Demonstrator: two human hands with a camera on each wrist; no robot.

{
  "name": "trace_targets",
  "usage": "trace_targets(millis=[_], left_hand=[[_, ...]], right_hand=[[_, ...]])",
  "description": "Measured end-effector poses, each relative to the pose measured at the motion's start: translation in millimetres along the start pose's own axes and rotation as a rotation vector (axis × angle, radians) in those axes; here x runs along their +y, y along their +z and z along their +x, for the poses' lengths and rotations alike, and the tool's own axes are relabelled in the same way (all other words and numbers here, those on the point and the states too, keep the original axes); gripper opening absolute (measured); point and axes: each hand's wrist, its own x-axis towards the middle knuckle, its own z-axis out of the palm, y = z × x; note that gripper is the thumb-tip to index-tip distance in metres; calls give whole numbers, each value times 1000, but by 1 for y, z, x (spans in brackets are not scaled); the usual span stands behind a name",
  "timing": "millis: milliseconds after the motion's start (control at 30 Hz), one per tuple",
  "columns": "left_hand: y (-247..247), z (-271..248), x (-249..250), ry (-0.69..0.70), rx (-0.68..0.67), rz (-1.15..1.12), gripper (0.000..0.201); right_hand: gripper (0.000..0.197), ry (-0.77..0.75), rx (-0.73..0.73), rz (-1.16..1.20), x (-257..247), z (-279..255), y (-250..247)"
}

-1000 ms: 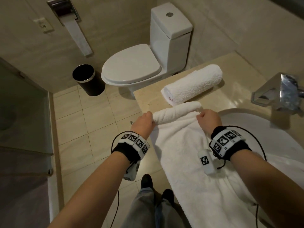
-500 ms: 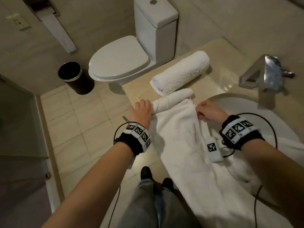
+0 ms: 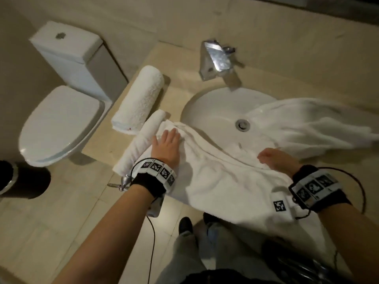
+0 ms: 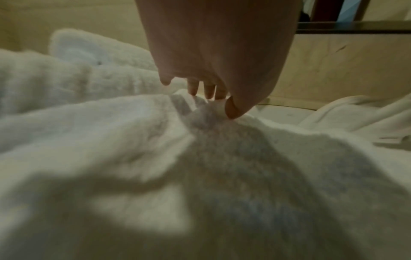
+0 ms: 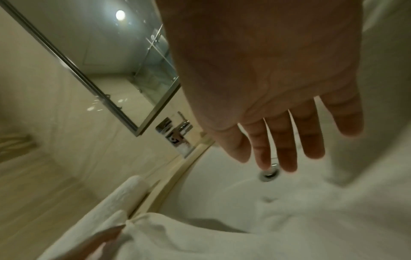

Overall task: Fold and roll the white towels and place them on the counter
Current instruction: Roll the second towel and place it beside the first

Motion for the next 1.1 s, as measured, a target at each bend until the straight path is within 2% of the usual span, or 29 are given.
trace_targets(millis=[67,133,200,300,433,567,700,767,833,900,1100], left_hand=[[-5,11,7,38,-6,-12,56],[-9,19,15,82,-30,-17,57],[-10,24,24,110,-115,21,54],[-8,25,27,66,-230,25,51],[-2,20,19,135,-173,-4,43],[6,6,21,158,-126,41,41],[3,-8,29,187,-98,68,39],[-4,-7,33,188,-101,74,37],[-11,1,36,198,-102,67,33],[-17,11,34,208,-108,38,29],[-30,29,24,298,-152,68,22]], right_hand=[[34,99,45,-98,34,-19,2],[46,111,69,-181,64,-35,15],[47,35,115,-290,84,-45,29],[46,45,89,-392,89,-53,39],[58,72,-12,-424,96,-69,46],[70,82,-29,-383,107,-99,61],[74,82,3,-363,122,-124,68],[62,62,107,-236,127,-125,62],[47,63,290,-78,131,-116,51],[39,72,433,-43,134,-106,41],[29,111,479,-229,133,-95,35]])
